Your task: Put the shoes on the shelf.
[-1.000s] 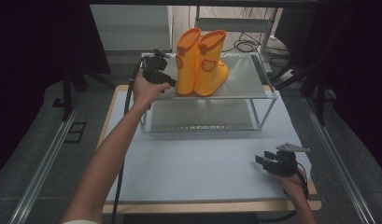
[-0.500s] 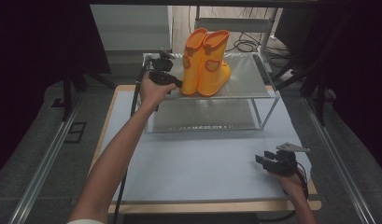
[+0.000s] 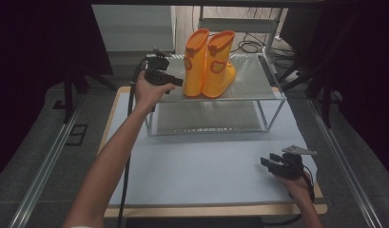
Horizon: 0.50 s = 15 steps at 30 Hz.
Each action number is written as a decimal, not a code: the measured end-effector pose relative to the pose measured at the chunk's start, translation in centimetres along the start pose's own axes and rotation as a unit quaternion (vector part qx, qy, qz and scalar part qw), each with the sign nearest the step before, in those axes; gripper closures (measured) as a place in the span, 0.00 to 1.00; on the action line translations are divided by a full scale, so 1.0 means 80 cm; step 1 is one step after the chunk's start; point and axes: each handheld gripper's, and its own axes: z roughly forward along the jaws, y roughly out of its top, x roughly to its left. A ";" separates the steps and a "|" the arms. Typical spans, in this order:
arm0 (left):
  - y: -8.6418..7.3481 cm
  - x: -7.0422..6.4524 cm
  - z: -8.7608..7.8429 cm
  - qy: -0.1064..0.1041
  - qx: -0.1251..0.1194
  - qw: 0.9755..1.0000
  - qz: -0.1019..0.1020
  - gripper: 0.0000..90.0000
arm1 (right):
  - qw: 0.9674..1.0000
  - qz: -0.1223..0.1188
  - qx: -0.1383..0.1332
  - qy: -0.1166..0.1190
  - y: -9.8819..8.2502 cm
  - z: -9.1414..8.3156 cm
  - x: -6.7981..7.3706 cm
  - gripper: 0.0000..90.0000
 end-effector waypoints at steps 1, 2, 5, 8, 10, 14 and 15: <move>-0.001 -0.001 -0.003 -0.002 0.000 1.000 0.005 0.74 | 1.000 0.001 0.000 0.000 0.000 0.000 0.000 0.54; -0.001 -0.001 -0.003 -0.002 0.000 1.000 0.005 0.72 | 1.000 -0.002 -0.001 0.001 0.000 0.000 0.000 0.54; -0.008 -0.006 -0.014 -0.010 0.003 1.000 0.024 0.65 | 1.000 -0.003 0.000 0.001 0.000 0.000 0.002 0.53; -0.016 -0.010 -0.020 -0.008 0.007 0.999 0.038 0.61 | 1.000 -0.005 0.001 0.000 0.000 0.000 0.002 0.53; -0.021 -0.011 -0.025 -0.013 0.006 0.999 0.039 0.59 | 1.000 -0.003 0.002 0.000 0.000 0.001 0.002 0.53; -0.032 -0.010 -0.036 -0.023 -0.004 0.999 0.039 0.58 | 1.000 -0.003 0.002 0.000 0.000 0.001 0.002 0.53; -0.035 -0.012 -0.039 -0.027 -0.005 0.999 0.041 0.57 | 1.000 -0.004 0.001 0.000 0.000 0.001 0.001 0.53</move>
